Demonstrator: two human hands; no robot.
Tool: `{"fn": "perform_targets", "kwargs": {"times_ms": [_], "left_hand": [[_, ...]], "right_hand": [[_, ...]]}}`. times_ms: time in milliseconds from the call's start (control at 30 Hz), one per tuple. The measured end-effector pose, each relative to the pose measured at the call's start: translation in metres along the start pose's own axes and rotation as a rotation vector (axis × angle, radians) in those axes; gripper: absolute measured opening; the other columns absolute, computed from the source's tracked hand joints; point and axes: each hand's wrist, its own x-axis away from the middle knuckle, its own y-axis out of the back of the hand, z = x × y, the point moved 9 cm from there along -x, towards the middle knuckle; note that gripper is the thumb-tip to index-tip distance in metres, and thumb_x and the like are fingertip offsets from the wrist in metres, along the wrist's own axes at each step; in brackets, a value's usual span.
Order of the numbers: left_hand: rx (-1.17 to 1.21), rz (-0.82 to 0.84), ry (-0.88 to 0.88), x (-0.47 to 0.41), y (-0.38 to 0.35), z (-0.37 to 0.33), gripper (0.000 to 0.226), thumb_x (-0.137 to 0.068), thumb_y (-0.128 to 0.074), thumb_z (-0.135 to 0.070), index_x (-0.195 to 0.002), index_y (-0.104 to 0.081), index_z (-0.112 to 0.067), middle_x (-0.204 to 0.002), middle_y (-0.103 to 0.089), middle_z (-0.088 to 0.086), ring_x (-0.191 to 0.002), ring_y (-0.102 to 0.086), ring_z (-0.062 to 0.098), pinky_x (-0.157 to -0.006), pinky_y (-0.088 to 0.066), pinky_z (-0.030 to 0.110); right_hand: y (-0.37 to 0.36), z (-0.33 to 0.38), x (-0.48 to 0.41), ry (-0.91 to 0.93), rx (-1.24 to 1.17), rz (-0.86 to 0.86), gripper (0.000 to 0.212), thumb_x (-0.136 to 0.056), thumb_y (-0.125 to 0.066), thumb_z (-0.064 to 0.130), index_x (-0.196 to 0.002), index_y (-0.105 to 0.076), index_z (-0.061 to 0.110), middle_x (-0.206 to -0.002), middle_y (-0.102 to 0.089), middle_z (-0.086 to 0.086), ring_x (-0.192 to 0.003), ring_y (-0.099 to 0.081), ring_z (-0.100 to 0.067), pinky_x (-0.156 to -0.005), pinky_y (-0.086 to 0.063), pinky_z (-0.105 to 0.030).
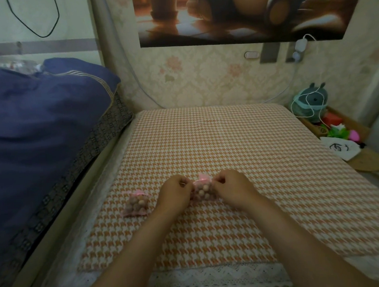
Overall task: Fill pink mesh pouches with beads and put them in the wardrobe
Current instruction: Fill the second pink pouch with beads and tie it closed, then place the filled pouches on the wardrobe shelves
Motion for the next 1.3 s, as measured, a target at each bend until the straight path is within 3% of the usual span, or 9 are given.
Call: {"fn": "perform_targets", "kwargs": {"times_ms": [67, 167, 267, 400, 567, 700, 867, 1000, 1300], "left_hand": [[-0.311, -0.039, -0.155, 0.005, 0.012, -0.014, 0.014, -0.089, -0.061, -0.019, -0.102, -0.065, -0.022, -0.096, -0.069, 0.0, -0.085, -0.064, 0.014, -0.077, -0.049, 0.024], [-0.602, -0.147, -0.3, 0.015, 0.04, -0.03, 0.037, -0.09, -0.054, -0.011, -0.123, -0.06, -0.027, -0.126, -0.061, -0.002, -0.118, -0.053, 0.018, -0.1, -0.044, 0.03], [-0.888, -0.096, -0.139, 0.016, 0.069, -0.009, 0.045, -0.089, -0.054, -0.023, -0.132, -0.05, -0.038, -0.147, -0.039, -0.002, -0.136, -0.03, 0.024, -0.111, -0.032, 0.041], [-0.84, 0.122, 0.085, 0.021, 0.088, 0.039, 0.062, -0.088, -0.051, -0.036, -0.146, -0.029, -0.043, -0.159, -0.013, 0.003, -0.145, -0.014, 0.033, -0.116, -0.025, 0.049], [-0.772, 0.041, -0.026, 0.014, 0.091, 0.038, 0.046, -0.091, -0.053, -0.032, -0.137, -0.051, -0.026, -0.132, -0.054, 0.007, -0.115, -0.054, 0.025, -0.1, -0.048, 0.038], [-0.61, 0.067, -0.192, 0.013, 0.054, 0.008, 0.048, -0.084, -0.069, -0.024, -0.13, -0.059, -0.02, -0.098, -0.063, -0.004, -0.092, -0.057, 0.013, -0.085, -0.047, 0.022], [-0.623, 0.124, -0.356, 0.011, -0.008, -0.016, 0.057, -0.077, -0.074, -0.032, -0.131, -0.056, -0.031, -0.11, -0.048, -0.001, -0.106, -0.052, 0.019, -0.093, -0.041, 0.024], [-0.603, 0.147, -0.446, 0.008, -0.041, -0.027, 0.059, -0.081, -0.071, -0.035, -0.137, -0.049, -0.033, -0.119, -0.049, -0.002, -0.113, -0.047, 0.018, -0.096, -0.044, 0.028], [-0.596, 0.387, -0.441, -0.011, -0.056, -0.024, 0.096, -0.074, -0.075, -0.036, -0.152, -0.019, -0.037, -0.139, -0.034, -0.006, -0.118, -0.045, 0.011, -0.103, -0.042, 0.028]], "right_hand": [[-0.007, 0.006, 0.003, 0.038, 0.001, 0.02, 0.043, -0.091, -0.058, 0.049, -0.127, -0.06, 0.025, -0.121, -0.062, 0.003, -0.108, -0.061, -0.019, -0.092, -0.05, -0.035], [-0.017, 0.018, 0.007, 0.118, -0.003, 0.045, 0.06, -0.09, -0.057, 0.052, -0.143, -0.042, 0.03, -0.14, -0.048, -0.004, -0.12, -0.055, -0.024, -0.097, -0.049, -0.041], [-0.03, 0.023, 0.011, 0.161, 0.047, 0.111, 0.064, -0.086, -0.061, 0.051, -0.145, -0.041, 0.033, -0.137, -0.044, 0.0, -0.117, -0.054, -0.021, -0.098, -0.048, -0.038], [-0.04, 0.03, 0.013, 0.208, 0.144, 0.123, 0.068, -0.085, -0.066, 0.042, -0.148, -0.04, 0.032, -0.134, -0.044, 0.002, -0.123, -0.044, -0.02, -0.103, -0.044, -0.036], [-0.042, 0.037, 0.014, 0.225, 0.106, 0.104, 0.053, -0.089, -0.066, 0.031, -0.139, -0.05, 0.031, -0.122, -0.048, 0.004, -0.11, -0.047, -0.015, -0.092, -0.043, -0.026], [-0.033, 0.034, 0.02, 0.22, 0.076, 0.112, 0.046, -0.087, -0.07, 0.029, -0.13, -0.056, 0.029, -0.117, -0.048, 0.004, -0.1, -0.054, -0.014, -0.089, -0.047, -0.026], [-0.009, 0.012, 0.026, 0.195, 0.087, 0.134, 0.043, -0.088, -0.069, 0.021, -0.13, -0.058, 0.027, -0.119, -0.047, 0.001, -0.093, -0.052, -0.011, -0.076, -0.04, -0.016], [0.012, -0.015, 0.025, 0.148, 0.134, 0.106, 0.042, -0.089, -0.068, 0.027, -0.13, -0.059, 0.029, -0.118, -0.049, 0.002, -0.097, -0.056, -0.015, -0.087, -0.048, -0.027], [0.013, -0.032, 0.014, 0.184, 0.199, 0.2, 0.094, -0.076, -0.072, 0.048, -0.152, -0.018, 0.043, -0.143, -0.038, 0.006, -0.125, -0.048, -0.018, -0.1, -0.046, -0.035]]}}
